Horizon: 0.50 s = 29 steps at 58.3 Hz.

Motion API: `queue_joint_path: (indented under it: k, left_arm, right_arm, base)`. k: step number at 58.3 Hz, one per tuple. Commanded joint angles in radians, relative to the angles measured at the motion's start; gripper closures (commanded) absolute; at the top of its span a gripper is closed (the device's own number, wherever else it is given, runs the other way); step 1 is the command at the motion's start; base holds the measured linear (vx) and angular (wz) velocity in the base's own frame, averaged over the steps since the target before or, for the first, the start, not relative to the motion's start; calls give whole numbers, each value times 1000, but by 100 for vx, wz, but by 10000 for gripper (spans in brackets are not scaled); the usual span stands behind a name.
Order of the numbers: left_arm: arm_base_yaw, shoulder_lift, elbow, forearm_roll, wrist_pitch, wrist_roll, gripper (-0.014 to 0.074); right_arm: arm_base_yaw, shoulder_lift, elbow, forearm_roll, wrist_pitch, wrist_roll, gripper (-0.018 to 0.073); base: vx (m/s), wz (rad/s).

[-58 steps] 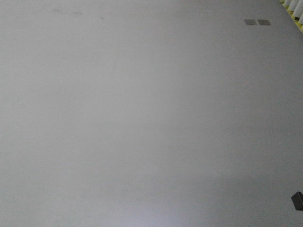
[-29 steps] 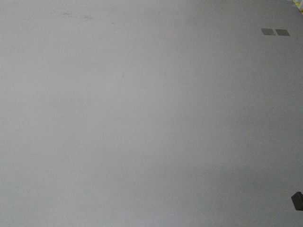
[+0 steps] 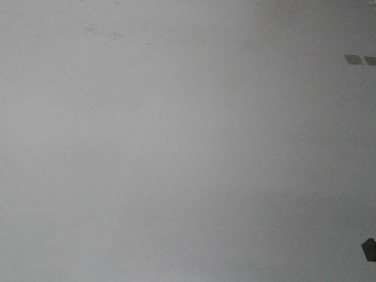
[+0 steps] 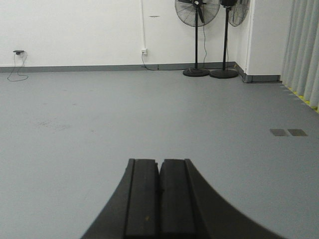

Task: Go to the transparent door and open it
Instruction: 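Drive the base across the grey floor, turning toward the glass door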

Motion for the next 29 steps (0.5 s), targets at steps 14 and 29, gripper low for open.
queue_joint_path:
  k: [14, 29]
  left_arm:
    - [3, -13, 15, -1, -75, -7, 603]
    - [3, -13, 15, -1, -76, -7, 603]
  right_arm:
    - [-1, -16, 5, -5, -78, -8, 568]
    - [-1, -16, 5, -5, -78, -8, 568]
  base:
    - [52, 11]
    - [53, 20]
